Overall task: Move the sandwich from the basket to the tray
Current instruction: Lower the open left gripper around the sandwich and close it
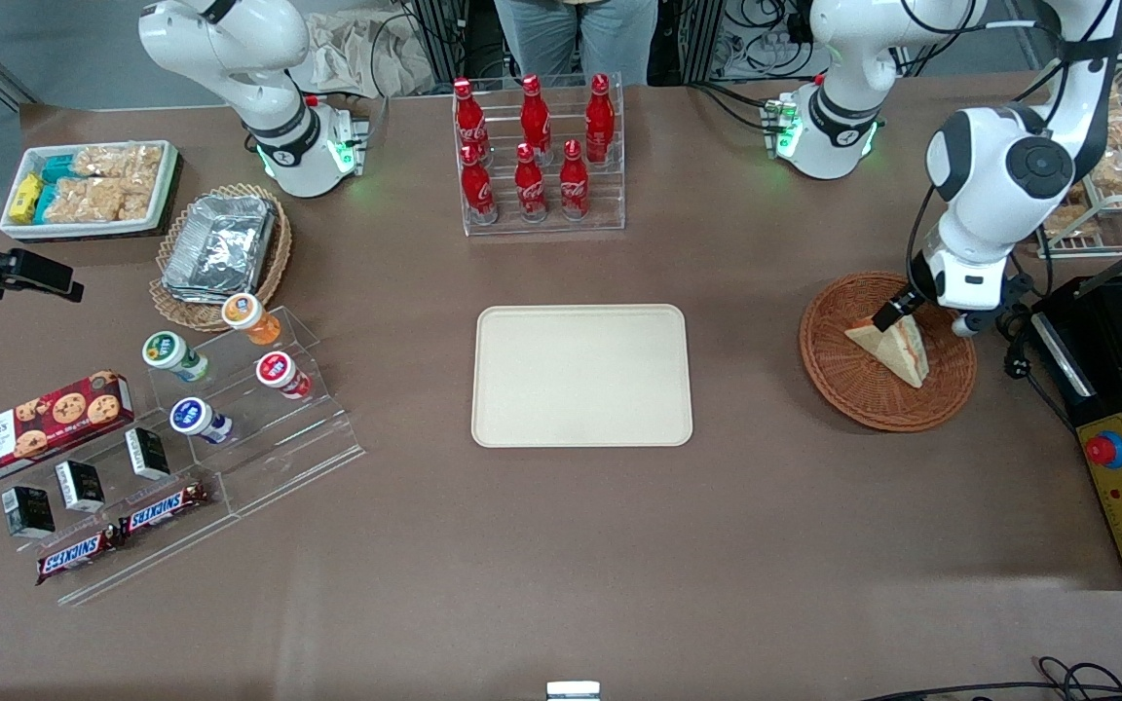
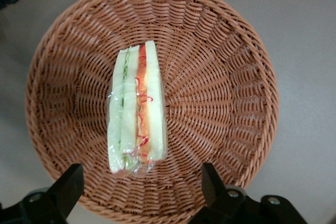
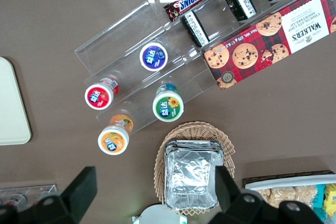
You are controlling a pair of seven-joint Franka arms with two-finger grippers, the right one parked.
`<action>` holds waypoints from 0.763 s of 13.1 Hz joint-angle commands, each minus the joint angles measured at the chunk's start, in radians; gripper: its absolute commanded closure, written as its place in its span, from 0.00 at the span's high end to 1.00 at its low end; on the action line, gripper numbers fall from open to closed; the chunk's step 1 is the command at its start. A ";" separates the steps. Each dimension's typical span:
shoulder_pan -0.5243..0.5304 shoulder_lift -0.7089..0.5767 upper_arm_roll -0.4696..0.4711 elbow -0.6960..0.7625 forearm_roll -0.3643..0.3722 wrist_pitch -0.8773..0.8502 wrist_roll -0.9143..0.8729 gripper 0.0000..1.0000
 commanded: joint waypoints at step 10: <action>0.007 0.144 0.059 -0.047 0.015 0.207 -0.008 1.00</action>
